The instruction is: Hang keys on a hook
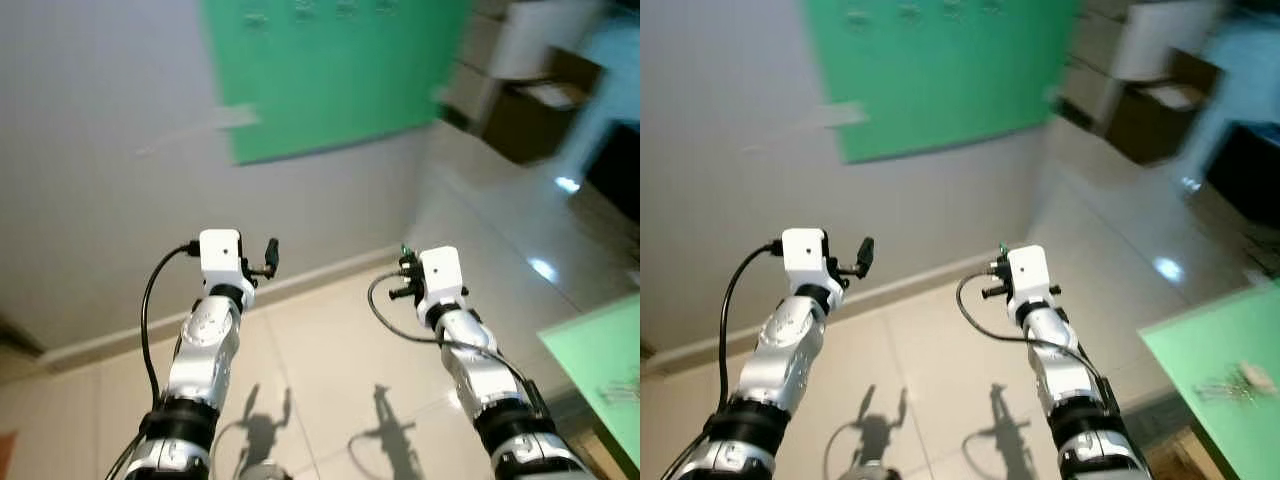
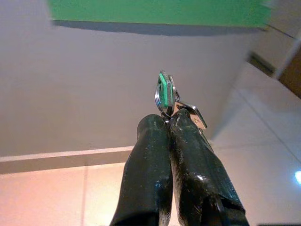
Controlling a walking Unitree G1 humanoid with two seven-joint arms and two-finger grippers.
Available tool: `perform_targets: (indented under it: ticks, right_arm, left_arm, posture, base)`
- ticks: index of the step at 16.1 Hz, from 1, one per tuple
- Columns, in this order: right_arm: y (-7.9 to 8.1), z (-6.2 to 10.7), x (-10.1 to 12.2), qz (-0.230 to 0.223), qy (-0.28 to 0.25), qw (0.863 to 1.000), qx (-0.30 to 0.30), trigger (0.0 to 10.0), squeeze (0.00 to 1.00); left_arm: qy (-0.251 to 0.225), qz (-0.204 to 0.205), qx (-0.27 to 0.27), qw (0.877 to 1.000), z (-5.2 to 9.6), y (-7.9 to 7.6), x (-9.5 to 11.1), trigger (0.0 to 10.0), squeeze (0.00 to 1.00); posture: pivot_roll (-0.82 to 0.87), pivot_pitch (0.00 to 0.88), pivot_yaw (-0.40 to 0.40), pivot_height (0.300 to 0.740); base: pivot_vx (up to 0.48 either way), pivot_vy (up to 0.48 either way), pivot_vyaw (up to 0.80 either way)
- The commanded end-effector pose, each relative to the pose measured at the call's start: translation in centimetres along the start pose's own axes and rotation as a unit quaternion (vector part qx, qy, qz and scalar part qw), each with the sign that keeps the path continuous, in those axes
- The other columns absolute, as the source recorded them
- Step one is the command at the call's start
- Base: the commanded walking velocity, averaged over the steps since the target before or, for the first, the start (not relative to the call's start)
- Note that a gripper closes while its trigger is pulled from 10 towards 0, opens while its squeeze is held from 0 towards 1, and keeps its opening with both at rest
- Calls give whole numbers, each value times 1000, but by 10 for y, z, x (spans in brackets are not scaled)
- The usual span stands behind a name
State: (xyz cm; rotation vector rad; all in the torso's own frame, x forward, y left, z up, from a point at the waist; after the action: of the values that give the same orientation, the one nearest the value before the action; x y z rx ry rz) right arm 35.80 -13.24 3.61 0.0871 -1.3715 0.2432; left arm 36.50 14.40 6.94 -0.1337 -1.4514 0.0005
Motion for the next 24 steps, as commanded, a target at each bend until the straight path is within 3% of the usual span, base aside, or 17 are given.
perform_targets:
  ticks: [1,5,14,24]
  right_arm:
    - [5,-2,5,3,-11,1000,6,0,0]
    - [5,0,3,-4,-10,1000,5,0,0]
    - [7,-2,3,12,-4,1000,13,0,0]
    - [10,-2,1,18,0,1000,21,0,0]
  left_arm:
    - [0,-8,6,1000,0,4,1,10000,0]
    - [0,-15,4,1000,1,1,0,10000,0]
    - [4,-39,1,999,-2,-3,0,10000,0]
    - [10,-50,11,999,-2,0,-4,10000,0]
  posture:
    - [-52,0,13,740]
    - [-54,0,14,740]
    - [-61,0,16,740]
    - [-57,0,16,740]
  base:
    - [480,0,675]
    - [480,0,659]
    - [413,-132,0]
    - [0,-408,0]
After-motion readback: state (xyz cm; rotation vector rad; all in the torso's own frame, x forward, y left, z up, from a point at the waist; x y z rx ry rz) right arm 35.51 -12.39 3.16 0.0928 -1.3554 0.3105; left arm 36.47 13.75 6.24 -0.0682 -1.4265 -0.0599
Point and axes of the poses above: a point about 5 cm out from each wrist's last joint towards the gripper, its own z axis pointing back from the gripper into the wrist, its own x axis along the axis of the wrist's last joint, y = z × x, the point moved 5 cm from there along -z, pointing out of the wrist towards the gripper
